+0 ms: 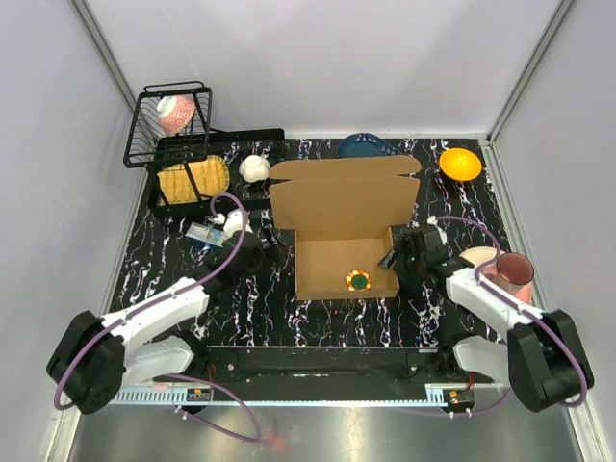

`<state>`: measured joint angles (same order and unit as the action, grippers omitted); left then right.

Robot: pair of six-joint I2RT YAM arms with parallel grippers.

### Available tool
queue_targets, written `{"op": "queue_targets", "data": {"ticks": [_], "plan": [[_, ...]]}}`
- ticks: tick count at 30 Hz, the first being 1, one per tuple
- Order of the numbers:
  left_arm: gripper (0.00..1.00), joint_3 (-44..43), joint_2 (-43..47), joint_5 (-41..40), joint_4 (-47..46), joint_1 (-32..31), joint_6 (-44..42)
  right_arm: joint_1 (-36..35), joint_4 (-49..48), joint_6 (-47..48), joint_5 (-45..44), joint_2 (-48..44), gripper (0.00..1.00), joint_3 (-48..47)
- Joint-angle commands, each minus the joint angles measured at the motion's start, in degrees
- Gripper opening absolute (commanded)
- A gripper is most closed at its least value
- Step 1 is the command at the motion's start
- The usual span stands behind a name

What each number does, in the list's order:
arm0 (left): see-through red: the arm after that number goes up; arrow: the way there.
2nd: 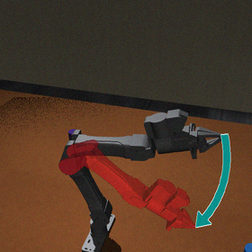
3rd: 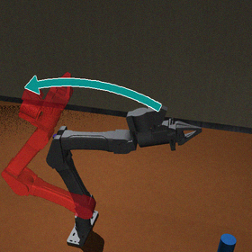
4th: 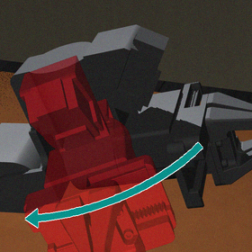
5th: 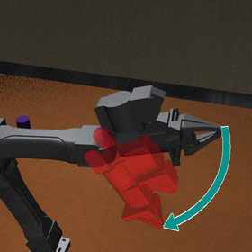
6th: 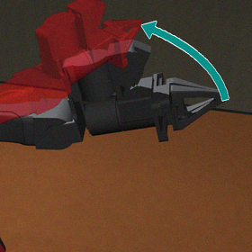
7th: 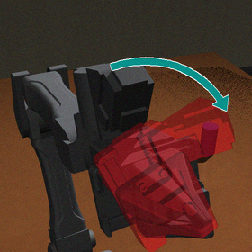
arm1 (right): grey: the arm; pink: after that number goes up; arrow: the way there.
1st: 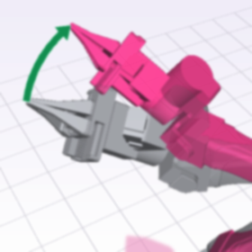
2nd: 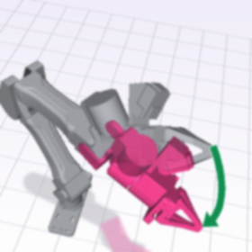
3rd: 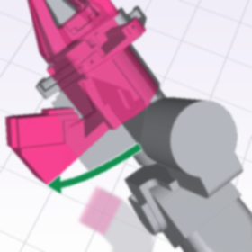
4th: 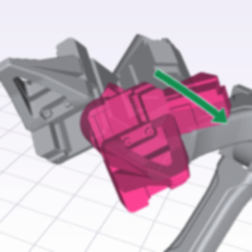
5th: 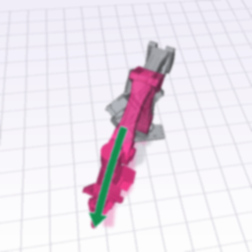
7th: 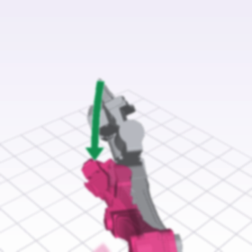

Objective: Fold the paper box

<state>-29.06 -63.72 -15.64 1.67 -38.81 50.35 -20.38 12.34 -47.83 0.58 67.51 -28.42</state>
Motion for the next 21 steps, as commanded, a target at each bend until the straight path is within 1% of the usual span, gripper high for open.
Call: {"op": "queue_targets", "data": {"ticks": [1,2,4,5,6,8,9,10,11,12,13,14,15,16,18,21], "plan": [[0.92,-3.89,6.85,-0.80,7.01,2.50,-5.78,-0.36,6.10,4.41,-5.04,-8.51,0.73,-5.32],[0.93,-4.16,8.16,-0.88,7.81,3.03,-6.57,-0.36,7.25,6.94,-5.58,-12.27,0.75,-5.85],[0.95,-5.30,12.03,-1.06,10.44,4.61,-9.03,-0.36,11.29,9.85,-6.81,-15.11,0.77,-8.30],[0.98,-5.65,13.18,-1.06,10.89,5.14,-10.08,-0.36,12.70,12.74,-7.08,-16.78,0.77,-9.27],[0.99,-5.74,15.36,-1.06,10.90,6.10,-12.79,-0.36,14.71,14.16,-7.26,-17.40,0.77,-10.93],[0.99,-5.05,17.57,-0.71,7.14,7.16,-16.49,-0.36,16.13,16.79,-7.70,-19.41,0.77,-11.91],[0.99,-3.48,19.23,0.07,4.51,8.38,-21.47,-0.36,16.23,17.33,-7.70,-20.21,0.77,-12.18],[0.99,-2.50,19.86,3.56,-1.44,9.18,-24.22,-0.36,16.14,17.77,-7.52,-21.00,0.77,-12.01],[0.99,-1.88,19.87,5.16,-4.54,10.23,-25.90,-0.36,15.88,18.21,-7.52,-22.23,0.76,-11.92],[0.99,-1.79,18.56,7.09,-6.66,12.94,-27.65,-0.36,15.53,18.39,-7.44,-22.76,0.76,-11.66],[0.99,-1.96,17.24,11.90,-10.86,14.01,-29.50,-0.36,15.44,18.56,-6.91,-23.03,0.76,-11.57],[0.99,-2.58,15.40,14.82,-12.12,14.80,-31.78,-0.36,15.35,19.00,-6.73,-23.38,0.76,-11.57],[0.99,-5.11,11.64,18.50,-12.48,16.03,-36.67,-0.36,15.43,19.18,-6.64,-23.65,0.76,-11.57],[0.99,-6.44,9.86,24.54,-12.48,16.13,-38.99,-0.36,15.44,19.88,-6.38,-23.73,0.76,-11.57],[0.99,-8.37,6.69,30.46,-14.14,16.39,-44.17,-0.36,15.35,20.24,-6.38,-24.70,0.76,-11.22],[0.99,-11.36,3.00,35.65,-16.87,17.53,-47.17,-0.36,14.82,19.97,-4.89,-26.02,0.76,-10.77]]}}
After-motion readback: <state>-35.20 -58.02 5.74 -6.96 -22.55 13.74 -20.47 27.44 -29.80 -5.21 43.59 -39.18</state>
